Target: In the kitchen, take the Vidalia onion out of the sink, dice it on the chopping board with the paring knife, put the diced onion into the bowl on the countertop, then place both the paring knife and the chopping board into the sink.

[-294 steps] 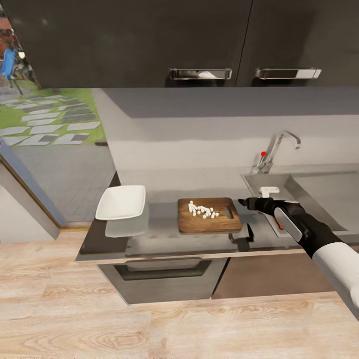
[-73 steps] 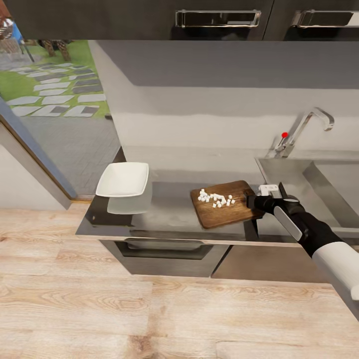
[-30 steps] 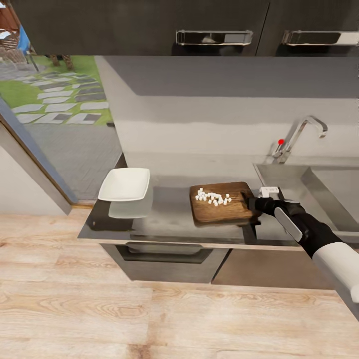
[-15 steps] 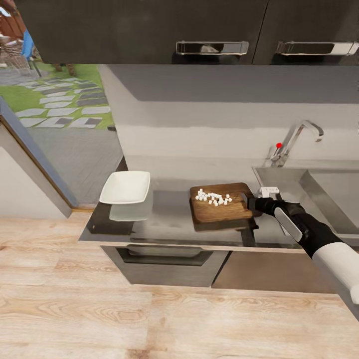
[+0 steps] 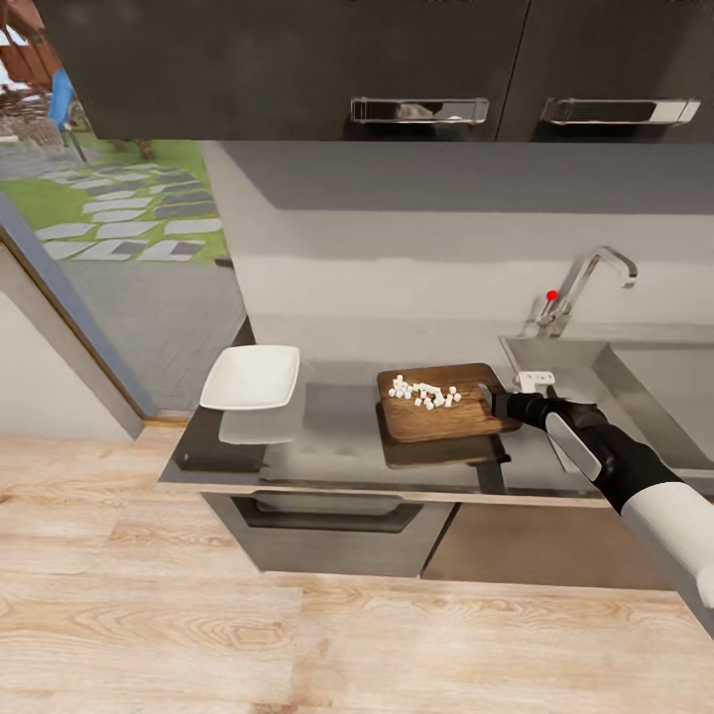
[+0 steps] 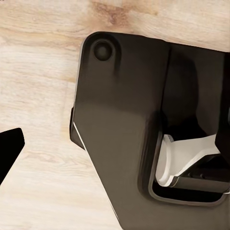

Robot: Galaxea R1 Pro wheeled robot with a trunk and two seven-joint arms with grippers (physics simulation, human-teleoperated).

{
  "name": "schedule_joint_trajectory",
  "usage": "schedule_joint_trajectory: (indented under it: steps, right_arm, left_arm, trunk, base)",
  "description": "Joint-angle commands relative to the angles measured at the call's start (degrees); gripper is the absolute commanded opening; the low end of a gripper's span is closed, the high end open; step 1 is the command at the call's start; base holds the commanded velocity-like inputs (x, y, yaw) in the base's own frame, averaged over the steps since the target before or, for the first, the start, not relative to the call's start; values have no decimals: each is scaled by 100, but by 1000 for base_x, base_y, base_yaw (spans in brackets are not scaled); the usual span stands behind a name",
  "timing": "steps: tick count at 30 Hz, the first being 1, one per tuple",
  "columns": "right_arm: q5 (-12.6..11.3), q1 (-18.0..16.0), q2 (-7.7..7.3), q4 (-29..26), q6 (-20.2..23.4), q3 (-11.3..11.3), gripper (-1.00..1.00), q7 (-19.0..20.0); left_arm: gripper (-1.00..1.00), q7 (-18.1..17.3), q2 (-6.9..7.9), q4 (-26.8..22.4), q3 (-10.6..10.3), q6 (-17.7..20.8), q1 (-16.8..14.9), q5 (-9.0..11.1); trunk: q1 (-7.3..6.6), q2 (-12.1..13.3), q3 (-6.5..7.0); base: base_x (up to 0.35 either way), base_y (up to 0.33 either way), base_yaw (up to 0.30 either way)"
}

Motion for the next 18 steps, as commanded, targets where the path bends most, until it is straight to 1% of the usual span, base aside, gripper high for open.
schedule_joint_trajectory:
  steps: [1, 18]
  right_arm:
    - [-10, -5, -7, -5, 17, 17, -100, 3]
    - [-3, -5, -7, -5, 21, 16, -100, 4]
  left_arm:
    - [100, -51, -5, -8, 19, 2, 2, 51]
    - [100, -51, -5, -8, 18, 2, 2, 51]
  trunk:
    - [4, -11, -8]
    - [4, -11, -3]
  base:
    - [0, 0, 0]
    - [0, 0, 0]
